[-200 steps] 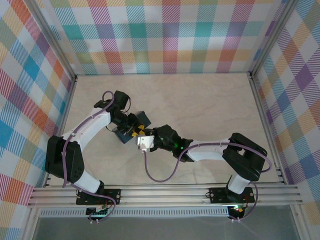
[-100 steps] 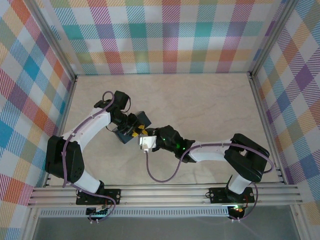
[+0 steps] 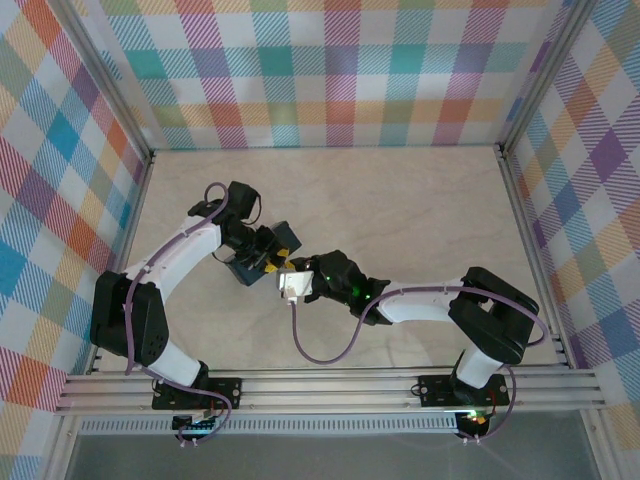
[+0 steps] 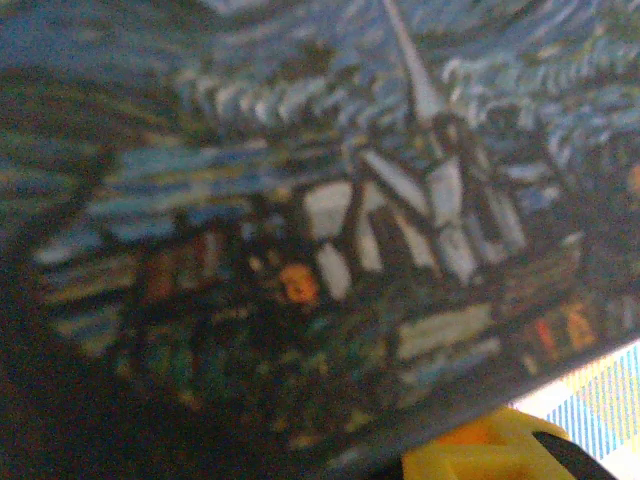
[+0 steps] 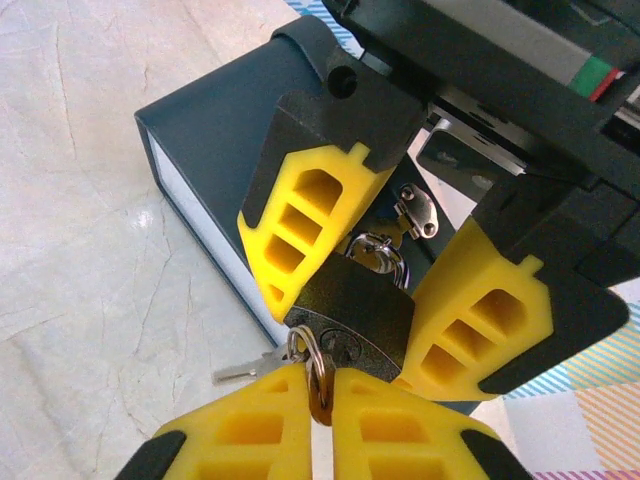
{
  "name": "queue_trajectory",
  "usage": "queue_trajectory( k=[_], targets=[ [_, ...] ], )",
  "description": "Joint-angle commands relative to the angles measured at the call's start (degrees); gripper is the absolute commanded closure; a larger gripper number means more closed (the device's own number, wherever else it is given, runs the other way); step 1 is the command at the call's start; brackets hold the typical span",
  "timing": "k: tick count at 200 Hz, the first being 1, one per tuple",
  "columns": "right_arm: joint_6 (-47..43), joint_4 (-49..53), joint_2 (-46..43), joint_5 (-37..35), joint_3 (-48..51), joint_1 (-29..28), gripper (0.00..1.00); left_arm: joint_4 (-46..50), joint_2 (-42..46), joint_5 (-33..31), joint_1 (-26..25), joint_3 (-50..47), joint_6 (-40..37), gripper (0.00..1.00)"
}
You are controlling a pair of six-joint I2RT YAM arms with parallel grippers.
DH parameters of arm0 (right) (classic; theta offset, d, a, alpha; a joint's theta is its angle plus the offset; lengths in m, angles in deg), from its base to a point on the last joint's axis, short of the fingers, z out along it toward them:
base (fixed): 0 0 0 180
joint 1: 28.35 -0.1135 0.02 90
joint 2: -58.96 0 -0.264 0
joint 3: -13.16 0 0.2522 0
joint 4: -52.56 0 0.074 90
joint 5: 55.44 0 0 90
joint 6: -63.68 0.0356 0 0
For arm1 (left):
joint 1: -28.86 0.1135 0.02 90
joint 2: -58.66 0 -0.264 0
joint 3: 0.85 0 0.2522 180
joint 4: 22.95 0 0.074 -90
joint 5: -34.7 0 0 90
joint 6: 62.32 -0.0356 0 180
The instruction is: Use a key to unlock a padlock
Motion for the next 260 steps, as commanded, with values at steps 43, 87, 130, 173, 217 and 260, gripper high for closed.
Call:
queue_trajectory(
  k=[43,87,130,173,217,260],
  targets=[
    [17.7,1.6,2.0,-6.3,-6.0,-1.3,0.99,-4.9,1.7,2.8,-1.5,-1.3,3.8,0.79],
    [60.8,4.9,1.7,-13.0,-7.1,-2.5,1.00,-5.2,1.5,0.6,-1.7,-2.0,3.8,0.79],
    [66.2,19.0,-6.3,-1.7,-4.4,-2.2,0.83,-6.0,1.9,1.2,-0.7,-4.3,3.5,0.79],
    [77.3,20.8,-13.3,6.9,0.9,5.1,0.68,-7.2,2.5,1.3,-0.6,-4.6,3.9,0.79],
    [85.5,11.7,-5.8,14.2,-1.5,6.4,0.57,-7.1,2.7,1.2,-0.6,-4.4,4.1,0.79],
    [88.2,2.8,-0.7,17.2,-1.7,5.4,0.51,-6.2,2.3,1.2,-0.6,-3.1,3.8,0.79]
  ],
)
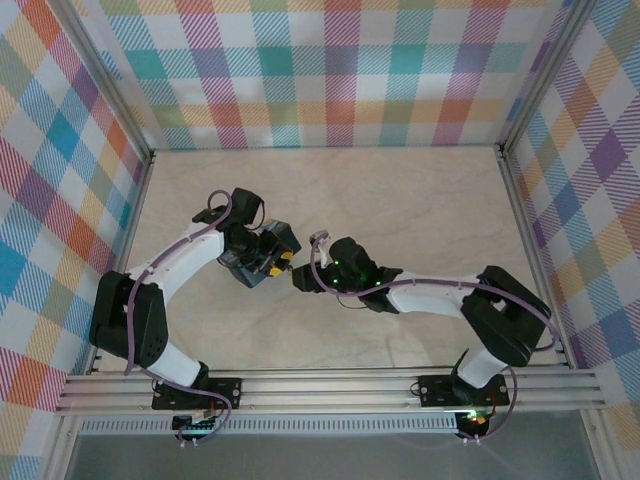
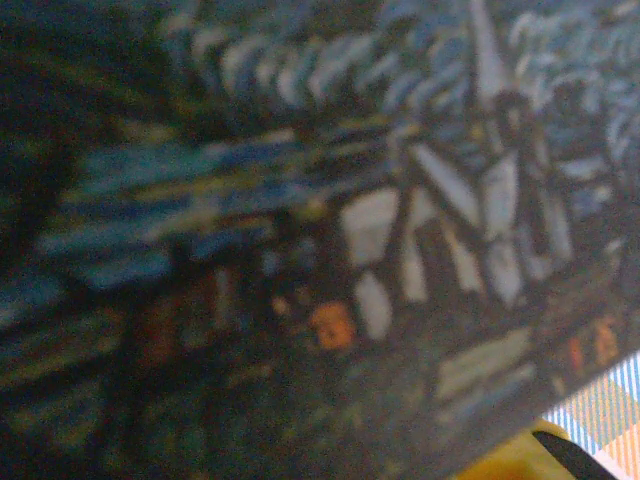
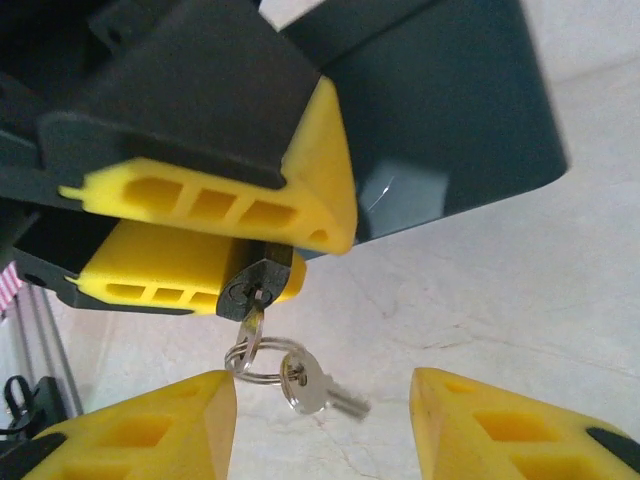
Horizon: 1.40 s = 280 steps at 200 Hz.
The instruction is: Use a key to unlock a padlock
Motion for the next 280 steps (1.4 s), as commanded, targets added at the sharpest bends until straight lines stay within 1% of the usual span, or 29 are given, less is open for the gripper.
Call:
queue_trajectory(
  k=[1,21,44,48,71,102,117,136,151,161,187,191,209,229,251,280],
  targets=[
    [4.0,-8.2,1.3,3.5,-1.2,-0.8,0.51,0.0,1.8,0.7,0.3,1.1,-0.2,0.79],
    [6.0,-11.4,2.8,3.1,-0.9,-1.0,0.51,-0.3,1.8,1.1,0.3,1.0,-0.1,0.79],
    [8.2,-12.3,4.5,2.1,-1.5,-1.1,0.51,-0.8,2.1,1.6,0.3,0.7,0.2,0.79],
    [8.7,-14.4,4.8,2.0,-1.6,-1.1,0.51,-0.8,2.2,1.6,0.3,0.7,0.2,0.79],
    [11.6,-18.4,6.5,1.1,-1.4,-1.1,0.52,-1.0,2.5,1.9,0.3,0.7,0.3,0.79],
    [13.7,-19.4,8.1,-2.2,-2.2,-1.0,0.54,-1.0,3.1,2.3,0.3,0.4,0.4,0.79],
    [14.1,-18.6,8.7,-3.3,-3.2,-1.1,0.58,-0.7,3.7,2.2,0.3,0.1,0.5,0.79],
    [15.2,-18.1,9.4,-5.1,-4.0,-1.1,0.66,-0.5,4.3,2.0,0.3,-0.1,0.6,0.78],
    [15.3,-17.7,9.3,-6.1,-4.0,-1.0,0.73,0.2,4.8,1.0,0.3,-0.1,0.2,0.75],
    [14.5,-16.8,9.1,-5.9,-4.1,-1.1,0.77,1.4,4.9,-0.4,0.3,0.4,-0.5,0.72],
    [11.2,-13.2,8.0,-6.7,-4.0,-1.1,0.81,4.0,4.9,-2.7,0.5,1.7,-2.0,0.50],
    [10.6,-11.4,7.9,-6.9,-3.9,-1.1,0.81,4.3,4.8,-2.9,0.5,1.9,-2.2,0.47],
    [8.6,-9.2,7.5,-7.1,-4.3,-1.0,0.81,5.2,4.7,-3.5,0.8,2.6,-2.8,0.38],
    [7.3,-7.1,7.4,-6.7,-5.2,-0.9,0.81,6.4,4.9,-4.2,1.5,3.5,-3.7,0.34],
    [6.5,-7.0,7.2,-6.6,-5.5,-0.9,0.81,9.2,5.4,-4.9,3.4,6.3,-5.9,0.33],
    [2.9,-3.9,7.1,-5.7,-7.4,-0.9,0.82,12.8,5.9,-6.4,6.0,10.2,-8.8,0.33]
  ],
)
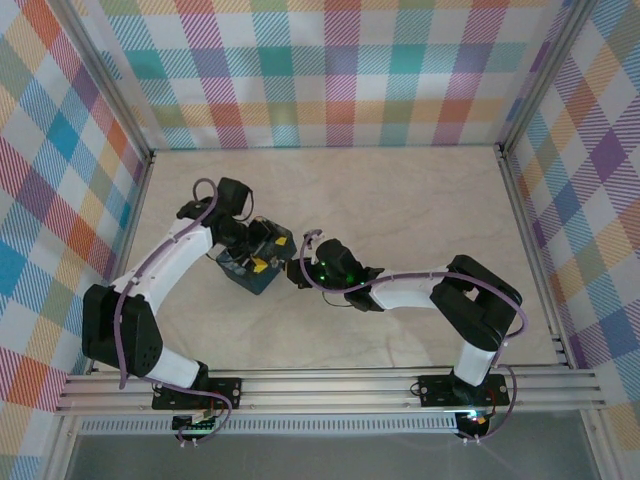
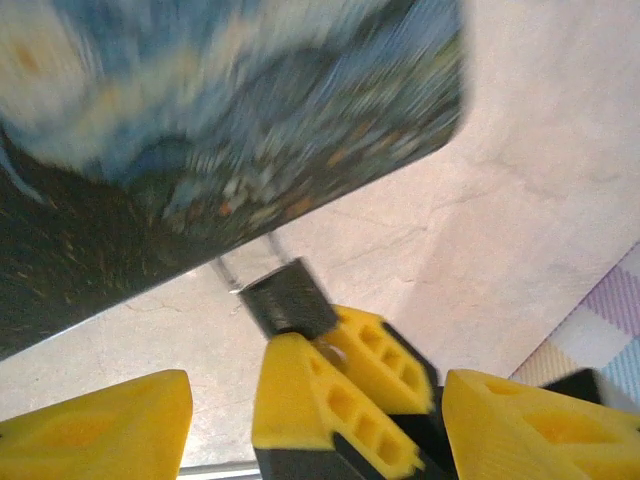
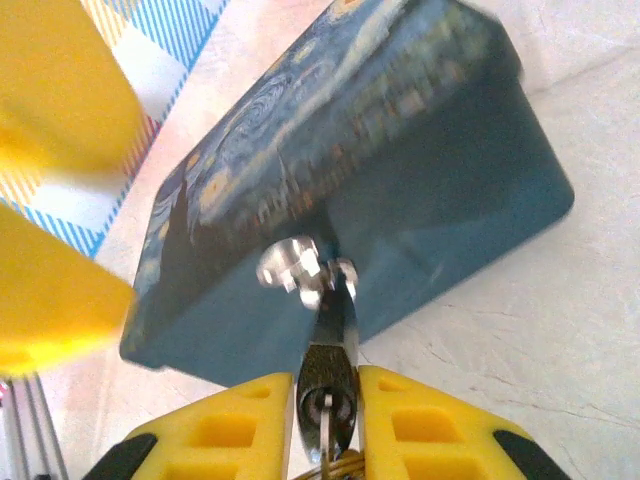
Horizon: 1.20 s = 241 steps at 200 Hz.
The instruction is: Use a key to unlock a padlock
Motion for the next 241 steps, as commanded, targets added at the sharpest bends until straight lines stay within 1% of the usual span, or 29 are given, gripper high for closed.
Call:
queue_trajectory(
  k=[1,39,71,79,99,113,126,141,170,206,241],
  targets=[
    [-4.2,1.1,-1.0,0.4,-3.4,0.2,0.82,5.1,2.2,-2.1,2.4,3.9,-3.8,0.33],
    [-7.6,6.2,-1.0,1.5,-5.2,0.3,0.82,6.7,2.4,-8.2,4.9,2.7,-8.0,0.32],
    [-10.1,8.6,-1.1,1.3,-3.7,0.2,0.82,6.3,1.1,-18.9,5.1,0.7,-10.4,0.32],
    [-11.1,7.2,-1.0,1.1,-2.3,0.2,0.81,5.7,0.7,-20.9,5.1,0.4,-10.3,0.32],
    [-12.3,-2.7,-0.2,0.0,2.9,0.1,0.81,5.4,-1.3,-25.6,5.7,2.2,-11.1,0.32],
    [-12.6,-5.3,1.1,-0.7,4.2,0.2,0.81,5.2,-2.8,-29.1,6.0,4.1,-12.4,0.32],
    [-12.7,-8.9,2.3,-0.9,5.1,-0.2,0.81,5.4,-4.8,-30.9,6.1,5.6,-13.9,0.32],
    [-13.4,-13.5,4.0,-1.6,6.4,-0.9,0.81,5.2,-7.5,-29.5,6.5,6.4,-16.0,0.32],
    [-17.5,-15.5,6.7,-3.0,6.3,-2.8,0.81,5.0,-11.9,-21.9,7.3,6.9,-20.6,0.33],
    [-20.9,-16.6,9.4,-7.8,6.4,-5.7,0.80,3.4,-12.0,-18.1,7.5,4.5,-21.1,0.32],
    [-21.5,-15.7,11.3,-8.3,5.8,-6.2,0.75,2.6,-12.9,-16.3,8.0,3.7,-21.0,0.32]
  ],
)
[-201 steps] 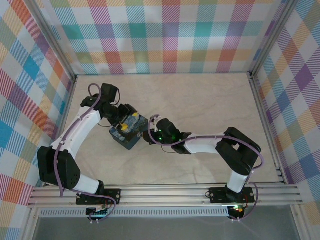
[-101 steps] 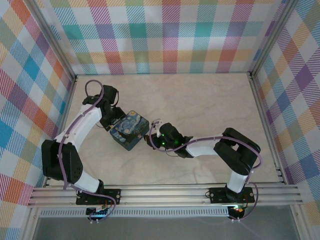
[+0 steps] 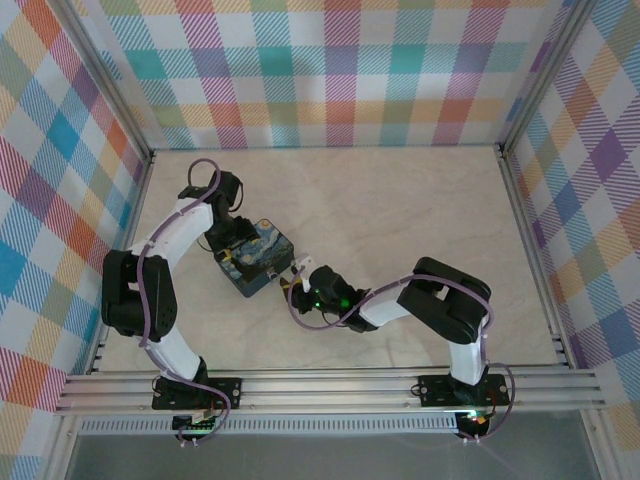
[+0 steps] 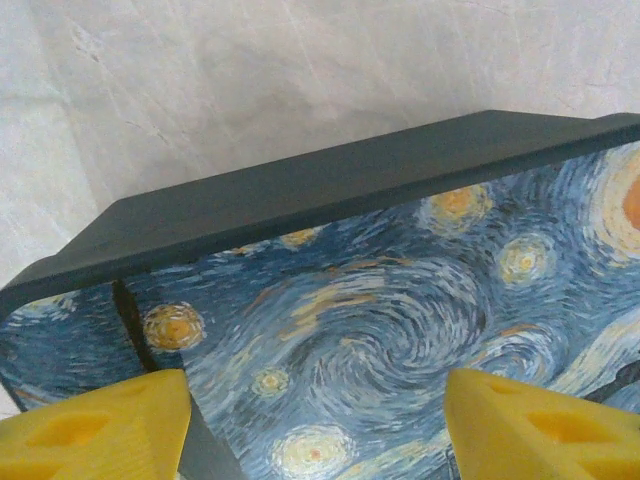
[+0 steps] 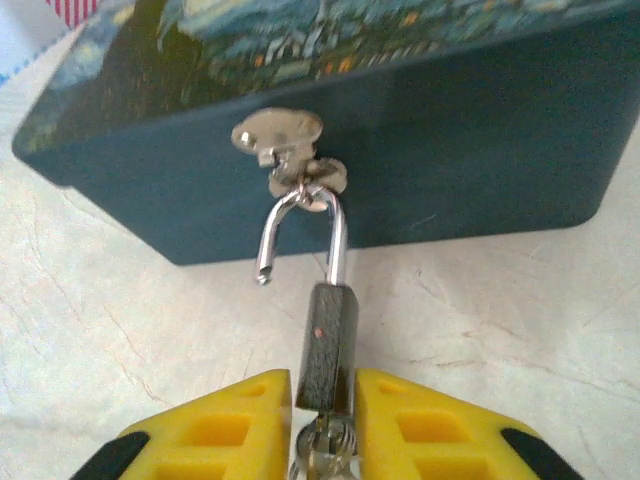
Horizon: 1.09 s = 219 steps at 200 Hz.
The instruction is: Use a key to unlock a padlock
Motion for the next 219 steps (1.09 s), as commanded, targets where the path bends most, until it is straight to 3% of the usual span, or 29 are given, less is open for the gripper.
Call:
queue_trajectory(
  k=[1,102,131,163,195,219],
  targets=[
    [-2.1,-1.1,1.6,-1.8,0.0,-0.4,0.75,-0.5,-0.3,2.6,1.2,-1.1,-1.1,0.32],
    [-4.8,0.9,5.9,-0.4,-5.6,-0.4,0.69,-0.9,1.4,3.7,1.8,-2.3,-0.4,0.33],
    [-4.2,6.0,5.9,-4.3,-8.2,-0.3,0.82,-0.6,2.1,4.6,1.9,-2.1,0.2,0.33],
    [0.5,11.2,5.6,-11.3,-10.2,-0.4,0.95,2.2,5.0,0.8,2.4,1.9,0.4,0.33],
    [7.6,15.1,4.7,-16.9,-11.3,-0.4,0.99,3.5,5.6,-4.6,3.0,4.0,-0.6,0.32],
    [13.3,17.0,4.3,-18.4,-11.7,-0.4,1.00,-0.6,5.5,-9.1,3.2,0.6,-1.7,0.32]
  ],
)
